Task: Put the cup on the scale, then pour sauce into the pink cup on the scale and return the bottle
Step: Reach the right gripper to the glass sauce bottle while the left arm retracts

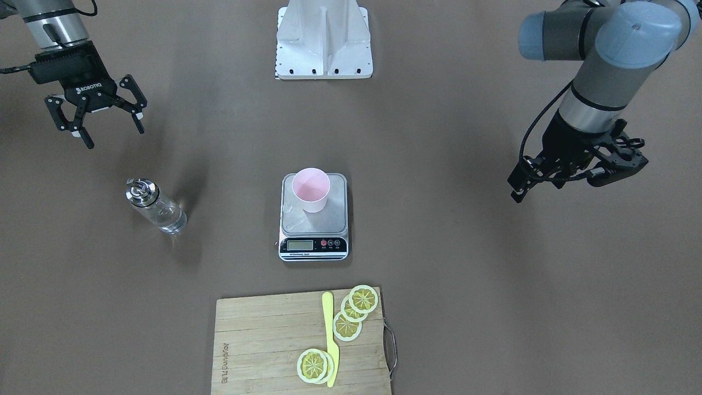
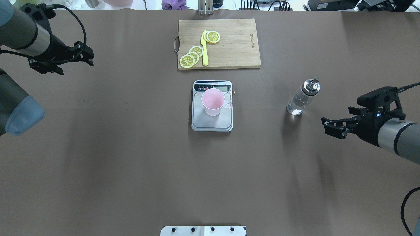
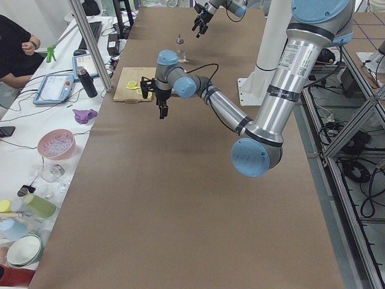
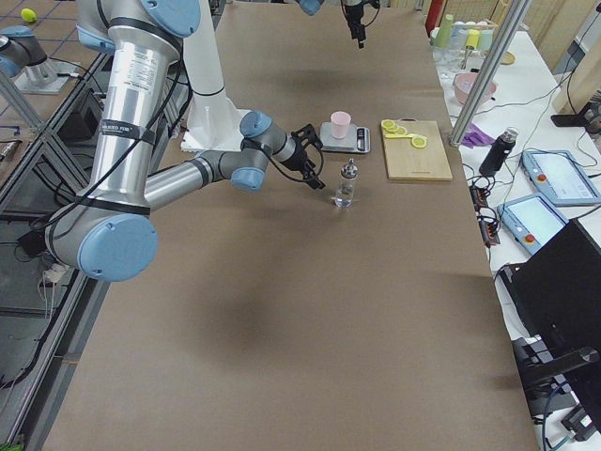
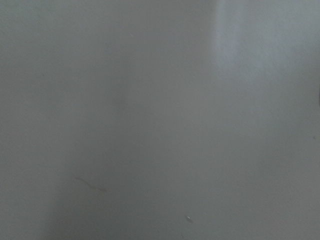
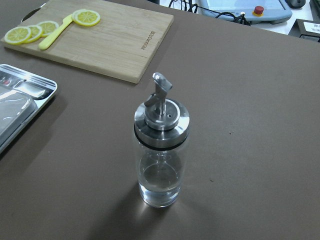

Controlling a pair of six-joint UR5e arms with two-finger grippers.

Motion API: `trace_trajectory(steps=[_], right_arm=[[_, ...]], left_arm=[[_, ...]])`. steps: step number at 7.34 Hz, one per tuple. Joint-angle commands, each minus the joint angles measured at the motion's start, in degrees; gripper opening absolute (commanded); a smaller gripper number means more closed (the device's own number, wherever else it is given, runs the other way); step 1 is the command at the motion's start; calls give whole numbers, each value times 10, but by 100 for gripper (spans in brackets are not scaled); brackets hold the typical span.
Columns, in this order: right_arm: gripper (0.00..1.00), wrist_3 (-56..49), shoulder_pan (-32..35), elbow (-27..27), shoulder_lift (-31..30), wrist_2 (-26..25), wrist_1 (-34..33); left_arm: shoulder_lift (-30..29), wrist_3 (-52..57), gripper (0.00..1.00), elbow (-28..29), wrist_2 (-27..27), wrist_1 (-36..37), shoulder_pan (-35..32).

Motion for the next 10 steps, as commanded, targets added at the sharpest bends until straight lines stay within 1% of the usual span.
trace_trajectory(steps=[1, 3, 4, 5, 7, 9, 10], right_arm=[[99, 56, -49, -33, 4, -71, 52], [99, 31, -71, -106, 17, -124, 122], [99, 13, -71, -141, 40, -128, 140], [100, 11, -70, -162, 63, -130, 154], [100, 9, -62, -163, 83, -144, 156], [100, -34, -51, -170, 92, -150, 155], [99, -35, -45, -188, 97, -150, 156]], left_arm=[[16, 0, 99, -11, 6, -1, 0], [17, -1, 99, 0, 6, -3, 4], [16, -1, 99, 7, 5, -4, 4], [16, -1, 99, 6, 3, -4, 3], [15, -1, 99, 5, 2, -4, 4], [11, -1, 99, 4, 0, -4, 3], [10, -1, 99, 3, 0, -4, 3]])
